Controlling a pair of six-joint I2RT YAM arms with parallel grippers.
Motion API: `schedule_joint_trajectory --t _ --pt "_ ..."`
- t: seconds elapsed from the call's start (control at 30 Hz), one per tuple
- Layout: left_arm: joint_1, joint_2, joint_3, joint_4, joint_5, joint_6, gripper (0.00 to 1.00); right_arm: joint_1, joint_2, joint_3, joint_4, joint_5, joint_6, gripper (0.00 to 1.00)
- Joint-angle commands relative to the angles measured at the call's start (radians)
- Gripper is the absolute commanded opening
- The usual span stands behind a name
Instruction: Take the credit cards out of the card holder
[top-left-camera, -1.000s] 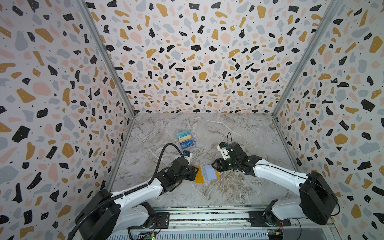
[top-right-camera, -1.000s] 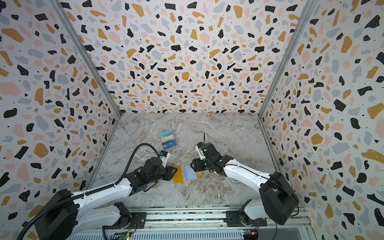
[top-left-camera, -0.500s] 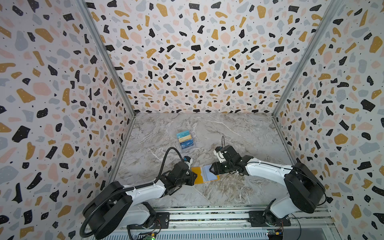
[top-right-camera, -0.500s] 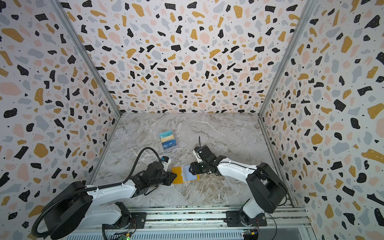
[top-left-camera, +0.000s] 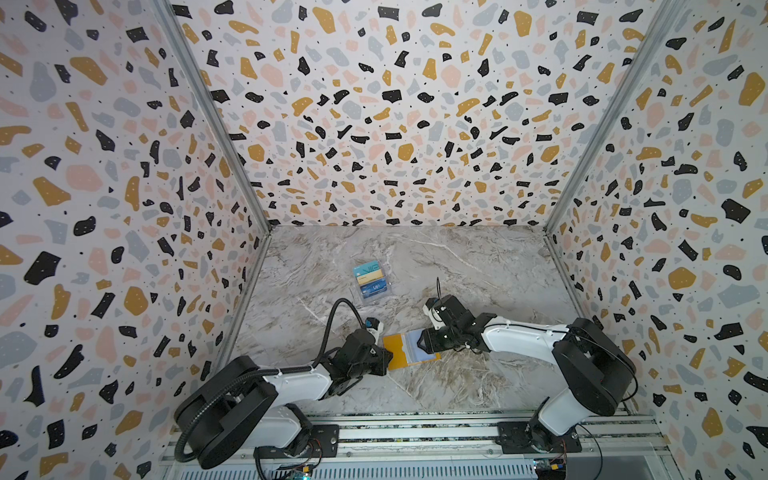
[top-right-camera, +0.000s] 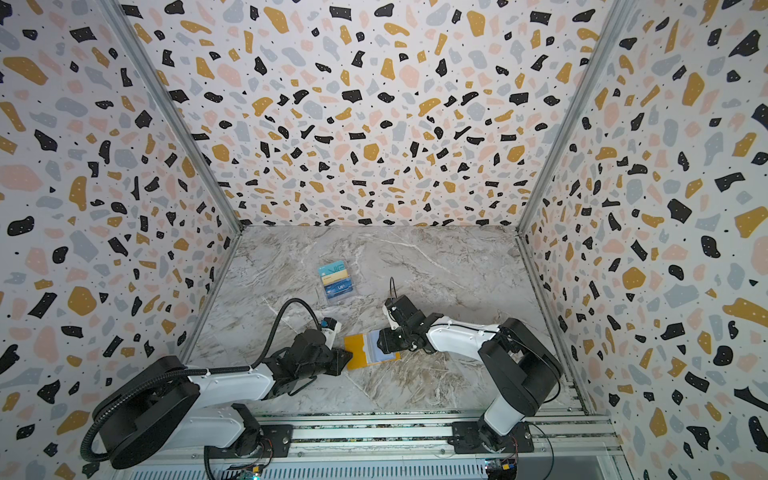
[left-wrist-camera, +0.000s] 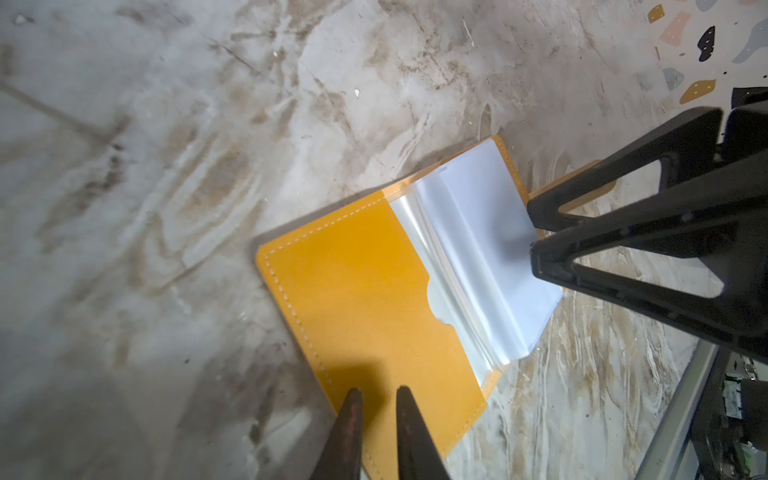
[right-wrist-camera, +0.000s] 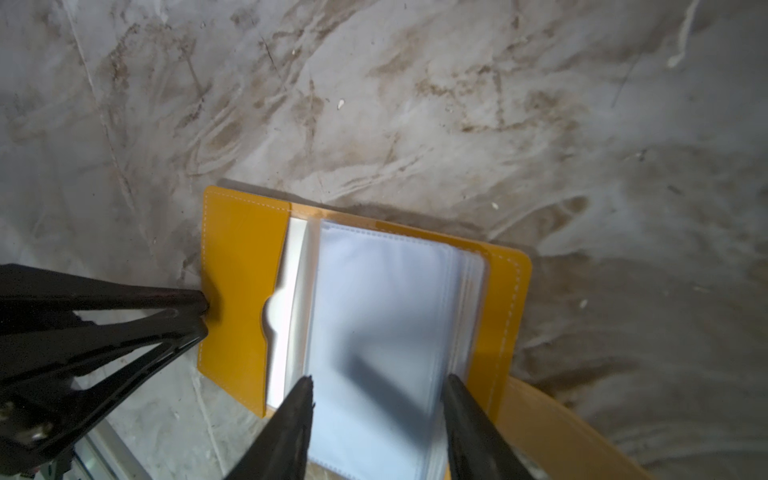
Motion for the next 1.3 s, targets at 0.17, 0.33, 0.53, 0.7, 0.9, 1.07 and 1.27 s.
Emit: schedule_joint_trajectory --t 0.17,0.33,0.53,0.7,0.9,1.07,1.27 --pt "-0.002 0.023 -0.042 0.005 0.0 -0.016 0.18 0.033 0.035 0.043 -0.101 0.11 0.0 0.5" --pt "-0.003 0.024 -0.046 0.005 -0.002 -0.016 0.17 0.042 0.032 0.053 -0.13 0.152 0.009 0.5" --pt "-0.002 0.028 -0.042 0.008 0.002 -0.018 0.17 0.043 0.024 0.049 -0.112 0.113 0.004 0.52" --pt "-0.002 0.029 -0.044 0.009 0.003 -0.02 0.17 0.043 0.026 0.035 -0.059 0.033 0.001 0.48" --pt "-0.002 0.029 -0.046 0.012 0.006 -0.023 0.16 0.043 -0.003 0.018 0.009 -0.045 0.002 0.39" --pt "-0.002 0.03 -0.045 0.013 0.007 -0.025 0.16 0.044 -0.031 0.016 0.048 -0.104 0.001 0.39" --pt "-0.002 0.035 -0.044 0.022 0.007 -0.03 0.16 0.042 -0.044 0.018 0.069 -0.143 0.002 0.39"
